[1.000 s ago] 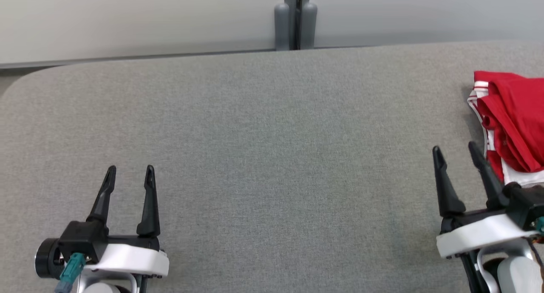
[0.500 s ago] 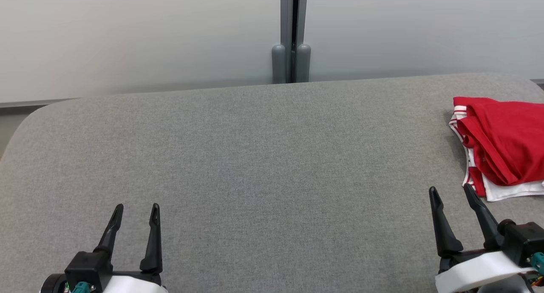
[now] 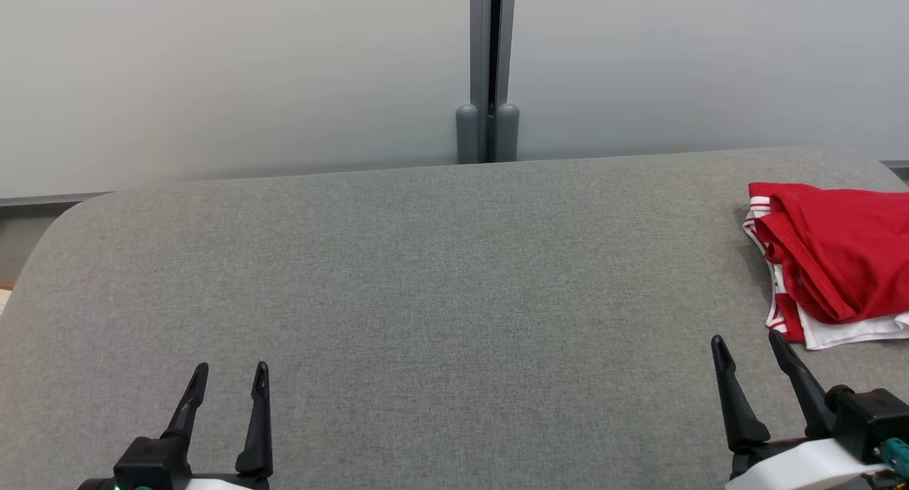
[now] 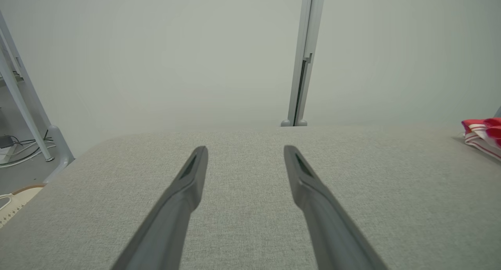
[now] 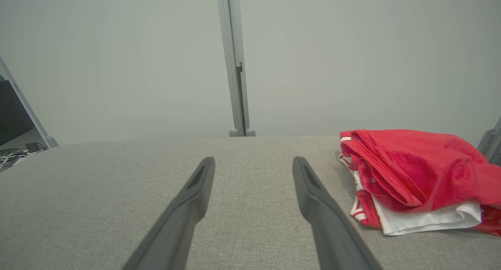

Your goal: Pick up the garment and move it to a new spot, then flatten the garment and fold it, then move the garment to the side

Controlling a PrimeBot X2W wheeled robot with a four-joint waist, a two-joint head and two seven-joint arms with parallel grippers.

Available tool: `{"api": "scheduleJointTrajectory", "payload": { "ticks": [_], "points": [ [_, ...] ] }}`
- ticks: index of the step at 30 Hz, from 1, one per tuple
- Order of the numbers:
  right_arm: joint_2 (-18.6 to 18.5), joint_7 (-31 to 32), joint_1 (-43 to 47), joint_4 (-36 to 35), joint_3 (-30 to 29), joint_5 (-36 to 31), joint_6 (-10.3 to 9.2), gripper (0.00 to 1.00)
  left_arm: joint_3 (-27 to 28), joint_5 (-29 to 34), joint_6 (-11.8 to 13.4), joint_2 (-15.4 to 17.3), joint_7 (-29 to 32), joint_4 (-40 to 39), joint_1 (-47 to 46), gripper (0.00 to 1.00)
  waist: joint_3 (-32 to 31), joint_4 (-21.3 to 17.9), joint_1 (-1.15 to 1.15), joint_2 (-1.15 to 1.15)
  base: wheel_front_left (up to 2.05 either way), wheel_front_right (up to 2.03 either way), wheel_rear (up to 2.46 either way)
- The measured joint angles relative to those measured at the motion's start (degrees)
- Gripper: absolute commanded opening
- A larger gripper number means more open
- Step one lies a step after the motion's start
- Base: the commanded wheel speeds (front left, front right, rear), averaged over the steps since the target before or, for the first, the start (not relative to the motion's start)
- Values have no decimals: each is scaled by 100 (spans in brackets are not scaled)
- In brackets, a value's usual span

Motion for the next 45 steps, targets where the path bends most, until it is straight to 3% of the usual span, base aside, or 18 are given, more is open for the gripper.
{"api": "scheduleJointTrajectory", "payload": {
  "ticks": [36,37,41,45],
  "points": [
    [70,100,90,-76,-41,0,0,100,-115,-94,47,113,-8,155,-36,100,67,93,0,0,0,0,0],
    [76,100,90,-36,-32,1,0,0,-120,-94,42,98,-7,187,-25,0,71,95,0,0,0,0,0],
    [105,100,141,111,1,24,0,0,-157,-111,37,3,-4,327,77,0,73,94,0,0,0,0,0],
    [113,100,154,201,-4,446,0,0,-109,-495,-20,-36,78,368,87,0,75,89,0,0,0,0,0]
  ]
}}
